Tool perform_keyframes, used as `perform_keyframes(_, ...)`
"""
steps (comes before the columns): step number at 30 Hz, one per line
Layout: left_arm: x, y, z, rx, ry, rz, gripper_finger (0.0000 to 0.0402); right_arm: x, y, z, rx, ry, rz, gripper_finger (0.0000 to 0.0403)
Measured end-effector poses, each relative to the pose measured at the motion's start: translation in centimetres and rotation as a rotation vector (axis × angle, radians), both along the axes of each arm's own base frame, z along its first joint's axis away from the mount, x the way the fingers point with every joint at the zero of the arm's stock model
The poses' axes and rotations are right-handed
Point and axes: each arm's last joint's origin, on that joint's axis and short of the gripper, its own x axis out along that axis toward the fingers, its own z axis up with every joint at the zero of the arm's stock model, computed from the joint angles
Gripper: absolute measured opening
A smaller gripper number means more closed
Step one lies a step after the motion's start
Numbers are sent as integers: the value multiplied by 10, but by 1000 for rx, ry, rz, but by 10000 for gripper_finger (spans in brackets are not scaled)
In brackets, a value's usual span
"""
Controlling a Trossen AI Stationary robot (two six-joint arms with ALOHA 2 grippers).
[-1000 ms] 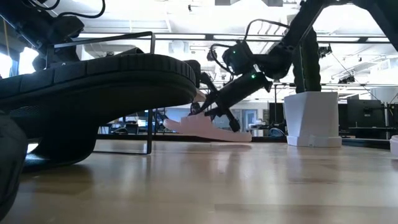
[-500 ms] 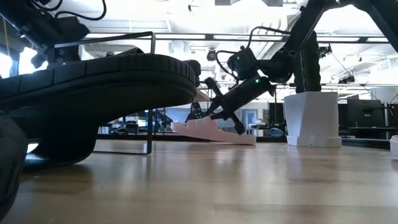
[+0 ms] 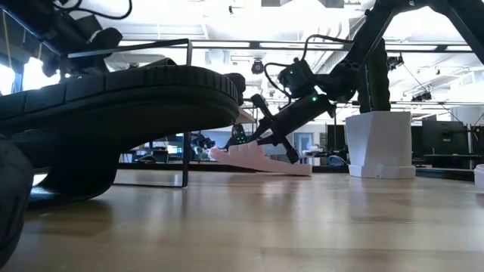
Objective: Pick and place slides into the shelf
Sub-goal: Put the pink slides under the shelf
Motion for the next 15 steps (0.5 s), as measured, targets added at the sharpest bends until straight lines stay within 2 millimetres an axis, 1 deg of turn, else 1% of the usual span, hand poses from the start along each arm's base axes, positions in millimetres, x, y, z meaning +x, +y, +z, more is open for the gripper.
perform_keyframes(3, 0, 9, -3, -53, 26, 14, 0, 0, 0, 0, 3, -3, 8, 0)
perform_keyframes(9, -1, 25, -1, -121, -47, -47, 0, -2, -3, 1, 6, -15, 14, 0)
perform_keyframes(15, -6, 39, -2, -153, -60, -21, 0, -3, -5, 1, 13, -18, 24, 0)
